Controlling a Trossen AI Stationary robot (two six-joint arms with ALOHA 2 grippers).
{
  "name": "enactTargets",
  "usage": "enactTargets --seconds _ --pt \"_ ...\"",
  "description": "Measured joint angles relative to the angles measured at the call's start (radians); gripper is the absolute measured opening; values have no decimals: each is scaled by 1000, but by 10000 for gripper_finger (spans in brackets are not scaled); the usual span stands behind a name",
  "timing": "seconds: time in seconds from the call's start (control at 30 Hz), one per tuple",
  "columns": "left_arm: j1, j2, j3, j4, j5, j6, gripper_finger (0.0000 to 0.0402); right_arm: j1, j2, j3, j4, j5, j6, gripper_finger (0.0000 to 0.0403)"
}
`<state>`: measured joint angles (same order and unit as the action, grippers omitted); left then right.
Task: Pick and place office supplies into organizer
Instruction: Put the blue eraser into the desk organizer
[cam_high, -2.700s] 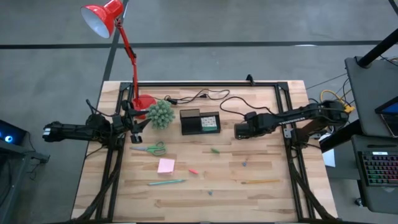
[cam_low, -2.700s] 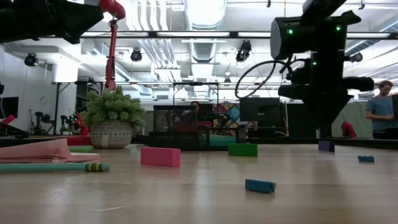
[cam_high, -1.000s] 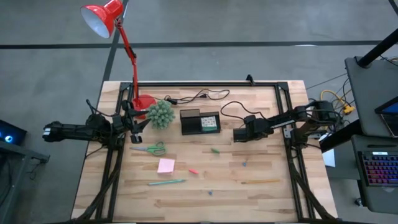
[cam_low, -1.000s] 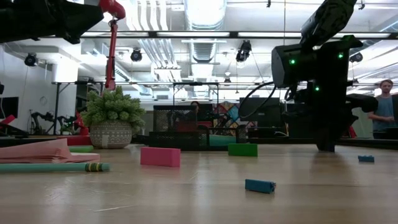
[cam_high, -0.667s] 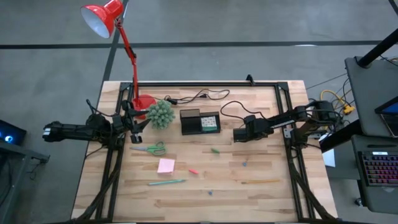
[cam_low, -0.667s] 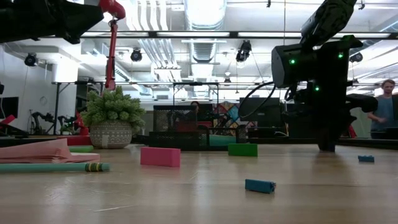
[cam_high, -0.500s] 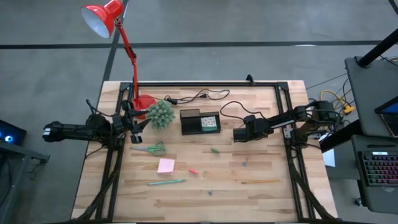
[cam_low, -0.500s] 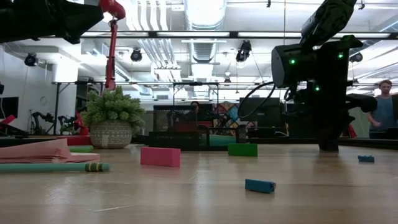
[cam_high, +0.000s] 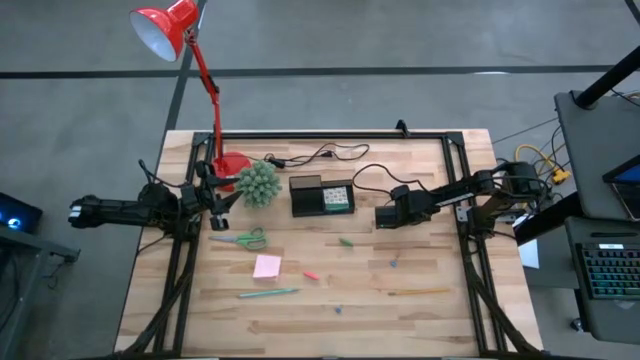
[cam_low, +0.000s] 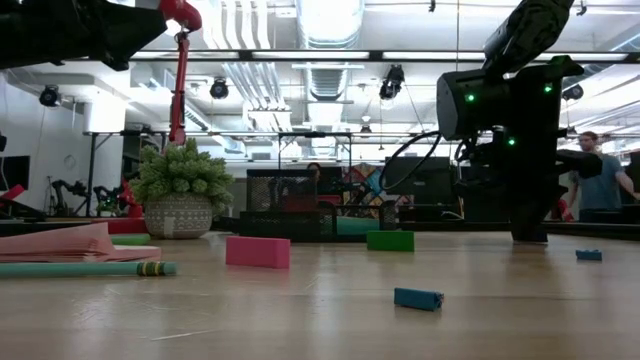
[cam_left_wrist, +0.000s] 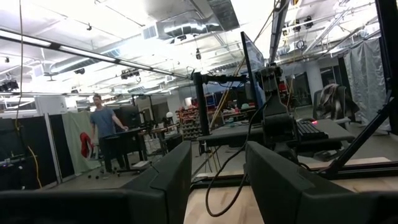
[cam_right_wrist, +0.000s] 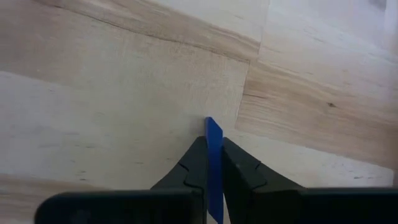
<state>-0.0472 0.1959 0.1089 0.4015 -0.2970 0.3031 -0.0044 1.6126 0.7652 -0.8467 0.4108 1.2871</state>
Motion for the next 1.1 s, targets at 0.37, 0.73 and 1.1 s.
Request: enactTargets --seconds 0.37,0.73,1.1 --pt "0 0 0 1 0 0 139 33 -19 57 1 -52 -63 22" --pt "0 0 0 1 0 0 139 96 -19 160 9 -52 -96 22" --pt "0 0 0 1 0 0 139 128 -19 201 239 -44 -233 22"
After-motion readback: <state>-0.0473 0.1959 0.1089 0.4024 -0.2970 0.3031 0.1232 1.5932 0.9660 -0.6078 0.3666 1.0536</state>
